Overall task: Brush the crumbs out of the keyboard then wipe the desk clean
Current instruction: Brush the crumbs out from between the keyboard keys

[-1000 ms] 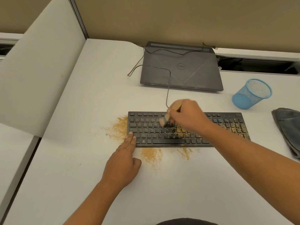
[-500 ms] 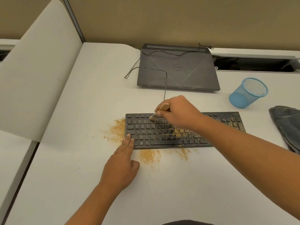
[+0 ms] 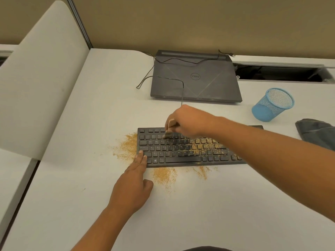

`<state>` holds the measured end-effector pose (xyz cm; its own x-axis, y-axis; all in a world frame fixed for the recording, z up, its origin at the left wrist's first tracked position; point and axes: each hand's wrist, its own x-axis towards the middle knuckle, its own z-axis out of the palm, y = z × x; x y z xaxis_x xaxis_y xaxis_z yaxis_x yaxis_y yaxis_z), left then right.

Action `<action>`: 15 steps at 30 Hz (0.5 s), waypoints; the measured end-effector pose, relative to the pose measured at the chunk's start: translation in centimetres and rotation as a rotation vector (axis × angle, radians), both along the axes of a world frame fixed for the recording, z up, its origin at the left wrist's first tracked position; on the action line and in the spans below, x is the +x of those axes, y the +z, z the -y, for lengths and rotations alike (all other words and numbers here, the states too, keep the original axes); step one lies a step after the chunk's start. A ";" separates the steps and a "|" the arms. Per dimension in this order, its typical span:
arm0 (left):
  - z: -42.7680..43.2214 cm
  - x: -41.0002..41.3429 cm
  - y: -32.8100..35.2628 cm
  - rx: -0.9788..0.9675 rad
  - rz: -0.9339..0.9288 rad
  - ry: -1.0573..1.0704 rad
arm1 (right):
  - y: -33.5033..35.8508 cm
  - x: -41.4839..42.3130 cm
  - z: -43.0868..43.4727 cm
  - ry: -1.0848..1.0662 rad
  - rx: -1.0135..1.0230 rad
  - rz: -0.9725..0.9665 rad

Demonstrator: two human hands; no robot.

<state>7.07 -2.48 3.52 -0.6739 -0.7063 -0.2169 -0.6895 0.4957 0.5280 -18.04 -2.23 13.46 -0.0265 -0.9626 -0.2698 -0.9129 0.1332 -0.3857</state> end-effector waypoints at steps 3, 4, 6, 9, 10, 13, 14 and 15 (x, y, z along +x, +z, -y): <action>0.1 0.1 0.0 -0.002 -0.010 -0.001 | -0.4 -0.4 0.0 -0.048 0.084 -0.058; 0.1 0.1 0.0 -0.002 -0.011 0.000 | -0.2 -0.6 0.2 -0.066 0.080 -0.056; 0.0 0.0 0.1 0.001 -0.013 0.000 | 0.0 -0.6 0.5 -0.137 0.005 0.019; 0.0 0.0 0.1 -0.001 -0.009 0.002 | -0.1 0.2 0.4 -0.150 0.021 0.040; 0.0 0.0 0.2 0.001 -0.008 0.001 | -0.2 0.4 0.3 -0.126 0.069 0.015; 0.0 0.0 0.2 0.002 -0.004 -0.001 | 0.4 0.6 0.5 -0.112 0.095 0.002; 0.0 -0.1 0.3 0.005 -0.002 -0.001 | 0.5 0.7 0.6 -0.132 0.068 0.038; 0.0 -0.1 0.3 0.009 -0.001 0.001 | 0.5 0.8 0.6 -0.134 0.057 0.046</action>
